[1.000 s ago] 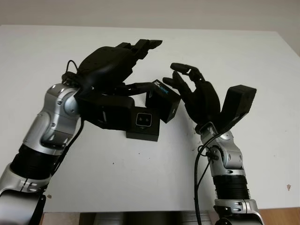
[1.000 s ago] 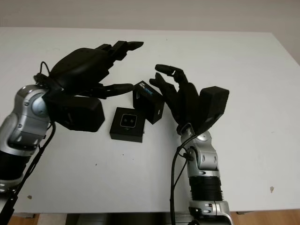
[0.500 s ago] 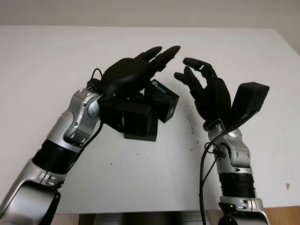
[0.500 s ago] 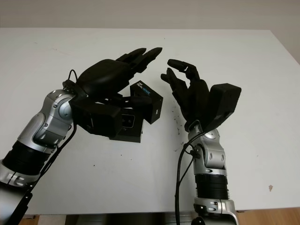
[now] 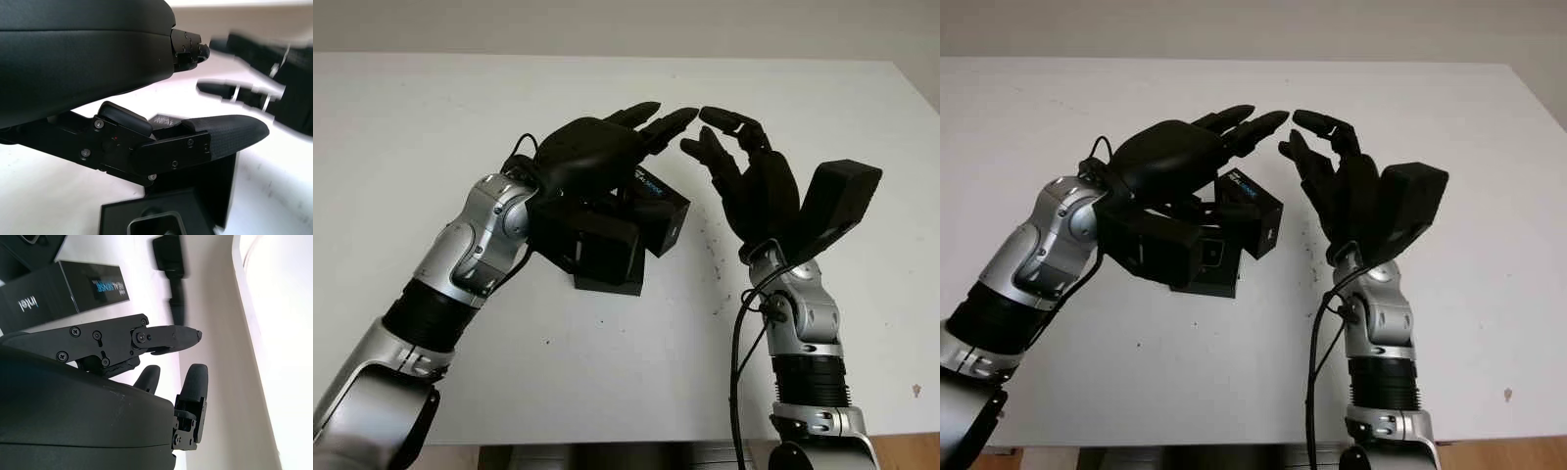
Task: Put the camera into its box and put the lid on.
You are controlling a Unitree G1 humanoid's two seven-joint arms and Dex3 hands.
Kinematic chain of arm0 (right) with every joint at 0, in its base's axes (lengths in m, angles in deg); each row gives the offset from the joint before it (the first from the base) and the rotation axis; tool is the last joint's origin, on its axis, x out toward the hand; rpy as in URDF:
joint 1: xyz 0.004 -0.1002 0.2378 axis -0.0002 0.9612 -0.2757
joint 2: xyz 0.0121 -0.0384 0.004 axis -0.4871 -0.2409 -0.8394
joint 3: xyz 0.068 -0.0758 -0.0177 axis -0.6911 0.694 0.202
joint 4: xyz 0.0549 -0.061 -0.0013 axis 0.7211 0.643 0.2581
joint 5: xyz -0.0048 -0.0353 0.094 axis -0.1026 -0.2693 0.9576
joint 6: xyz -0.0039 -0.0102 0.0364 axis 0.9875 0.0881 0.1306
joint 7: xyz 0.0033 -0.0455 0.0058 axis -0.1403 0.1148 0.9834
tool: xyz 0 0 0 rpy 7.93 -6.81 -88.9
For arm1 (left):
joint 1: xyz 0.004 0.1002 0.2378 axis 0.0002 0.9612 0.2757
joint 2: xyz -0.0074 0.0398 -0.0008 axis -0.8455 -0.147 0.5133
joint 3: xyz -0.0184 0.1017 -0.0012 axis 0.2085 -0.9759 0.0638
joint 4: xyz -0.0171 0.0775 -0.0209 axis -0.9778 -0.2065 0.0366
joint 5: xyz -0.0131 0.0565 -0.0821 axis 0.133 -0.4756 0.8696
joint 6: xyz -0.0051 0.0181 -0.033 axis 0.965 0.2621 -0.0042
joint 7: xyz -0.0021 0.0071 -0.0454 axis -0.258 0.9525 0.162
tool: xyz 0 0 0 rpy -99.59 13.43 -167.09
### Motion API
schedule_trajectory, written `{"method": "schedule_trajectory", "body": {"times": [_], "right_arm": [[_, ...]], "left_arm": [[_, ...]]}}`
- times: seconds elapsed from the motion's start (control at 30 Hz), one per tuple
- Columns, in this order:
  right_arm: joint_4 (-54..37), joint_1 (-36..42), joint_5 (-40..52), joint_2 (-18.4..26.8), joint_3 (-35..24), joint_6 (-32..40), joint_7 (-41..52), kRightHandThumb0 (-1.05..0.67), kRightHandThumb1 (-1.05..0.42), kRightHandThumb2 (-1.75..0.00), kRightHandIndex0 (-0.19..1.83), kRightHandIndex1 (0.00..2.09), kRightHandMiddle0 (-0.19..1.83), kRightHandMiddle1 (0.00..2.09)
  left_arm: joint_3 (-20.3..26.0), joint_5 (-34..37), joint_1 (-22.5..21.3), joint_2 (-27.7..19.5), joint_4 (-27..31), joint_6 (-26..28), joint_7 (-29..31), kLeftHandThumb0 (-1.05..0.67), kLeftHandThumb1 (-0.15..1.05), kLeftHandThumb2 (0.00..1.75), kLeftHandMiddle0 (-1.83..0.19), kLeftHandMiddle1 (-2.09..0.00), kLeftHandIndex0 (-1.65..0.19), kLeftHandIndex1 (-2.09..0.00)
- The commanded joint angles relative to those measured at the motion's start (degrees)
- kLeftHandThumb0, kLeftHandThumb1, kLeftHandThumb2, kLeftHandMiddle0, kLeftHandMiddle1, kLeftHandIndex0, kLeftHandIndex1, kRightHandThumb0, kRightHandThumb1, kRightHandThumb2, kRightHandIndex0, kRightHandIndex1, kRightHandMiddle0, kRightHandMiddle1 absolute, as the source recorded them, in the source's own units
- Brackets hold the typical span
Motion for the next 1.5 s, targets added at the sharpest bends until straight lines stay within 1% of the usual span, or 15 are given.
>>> {"method": "schedule_trajectory", "body": {"times": [0.0, 0.1, 0.17, 0.3, 0.43, 0.53, 0.63, 0.73, 1.0, 1.1, 1.13, 1.3, 1.47], "right_arm": [[-1.68, -0.76, -0.14, 0.18, -0.97, -1.38, -1.3, -0.35, -1.05, -0.25, -0.01, 1.18, -0.1, 1.43], [-2.63, -1.09, 0.4, -0.6, -2.85, -2.24, -4.55, -0.34, -1.05, -0.26, -0.01, 1.19, -0.11, 1.43], [-3.37, -1.44, 0.47, -0.14, -4.22, -2.8, -6.43, -0.33, -1.05, -0.27, -0.02, 1.19, -0.11, 1.45], [-4.43, -2.11, 1.19, 1.08, -6.86, -3.27, -8.37, -0.32, -1.05, -0.29, -0.03, 1.2, -0.14, 1.5], [-4.89, -1.55, 0.29, 1.64, -6.54, -3.23, -9.13, -0.31, -1.05, -0.28, 0.0, 1.24, -0.11, 1.51], [-5.27, -0.67, 0.3, 1.15, -5.65, -2.44, -8.98, -0.3, -1.05, -0.28, -0.03, 1.22, -0.12, 1.46], [-4.99, -0.19, 0.52, 0.52, -4.98, -1.96, -9.02, -0.29, -1.05, -0.29, -0.03, 1.23, -0.11, 1.49], [-4.67, 0.14, 0.0, 0.23, -4.22, -2.05, -9.03, -0.29, -1.05, -0.27, -0.02, 1.23, -0.09, 1.5], [-3.82, 0.62, -0.59, 0.1, -2.76, -1.3, -8.14, -0.27, -1.05, -0.29, -0.01, 1.23, -0.11, 1.46], [-2.81, 1.13, -1.2, -0.19, -1.0, 0.07, -7.06, -0.27, -1.05, -0.3, 0.0, 1.24, -0.12, 1.48], [-2.49, 1.38, -1.52, -0.39, -0.27, 0.62, -6.8, -0.27, -1.05, -0.27, -0.01, 1.24, -0.1, 1.48], [-0.5, 2.27, -2.64, -0.98, 2.19, 0.71, -5.12, -0.23, -1.05, -0.25, 0.01, 1.22, -0.06, 1.46], [1.39, 2.18, -3.77, -1.15, 3.84, 0.82, -4.03, -0.25, -1.05, -0.23, 0.04, 1.22, -0.04, 1.46]], "left_arm": [[-1.61, -0.98, -2.39, -0.52, 0.04, -0.64, 2.11, -0.97, 1.05, 0.71, 0.02, -0.06, -0.05, -0.1], [-2.52, -2.16, -3.06, -0.63, -0.04, -0.56, 4.63, -0.98, 1.05, 0.71, -0.01, -0.07, -0.11, -0.1], [-3.08, -3.12, -3.13, -0.7, -0.56, -1.06, 4.89, -0.98, 1.05, 0.7, -0.06, -0.09, -0.15, -0.1], [-4.28, -5.45, -3.47, -1.04, -1.6, -2.16, 5.02, -0.99, 1.05, 0.73, -0.09, -0.08, -0.17, -0.09], [-4.79, -6.25, -3.82, -0.89, -2.09, -1.87, 6.59, -0.99, 1.05, 0.75, -0.09, -0.07, -0.15, -0.07], [-4.71, -5.77, -3.64, -0.48, -1.98, -1.41, 7.8, -0.99, 1.05, 0.74, -0.06, -0.05, -0.13, -0.05], [-3.99, -5.12, -3.11, -1.16, -0.3, -1.74, 8.18, -0.99, 1.05, 0.75, -0.06, -0.05, -0.12, -0.05], [-3.03, -4.33, -2.68, -2.17, 2.24, -1.8, 9.08, -0.98, 1.05, 0.77, -0.09, -0.07, -0.11, -0.05], [0.18, -0.83, -0.42, -5.04, 8.72, -2.39, 9.69, -0.94, 1.05, 0.77, -0.09, -0.06, -0.13, -0.06], [1.78, 0.13, 0.69, -6.28, 10.43, -2.56, 9.18, -0.93, 1.05, 0.77, -0.11, -0.06, -0.14, -0.06], [2.24, 0.29, 0.97, -6.63, 10.66, -2.61, 9.02, -0.94, 1.05, 0.78, -0.11, -0.06, -0.14, -0.06], [3.83, 1.72, 2.15, -7.45, 12.38, -0.55, 10.67, -0.92, 1.05, 0.78, -0.11, -0.06, -0.14, -0.06], [5.27, 2.52, 3.28, -8.69, 14.61, 1.61, 12.27, -0.88, 1.05, 0.75, -0.1, -0.05, -0.14, -0.06]]}}
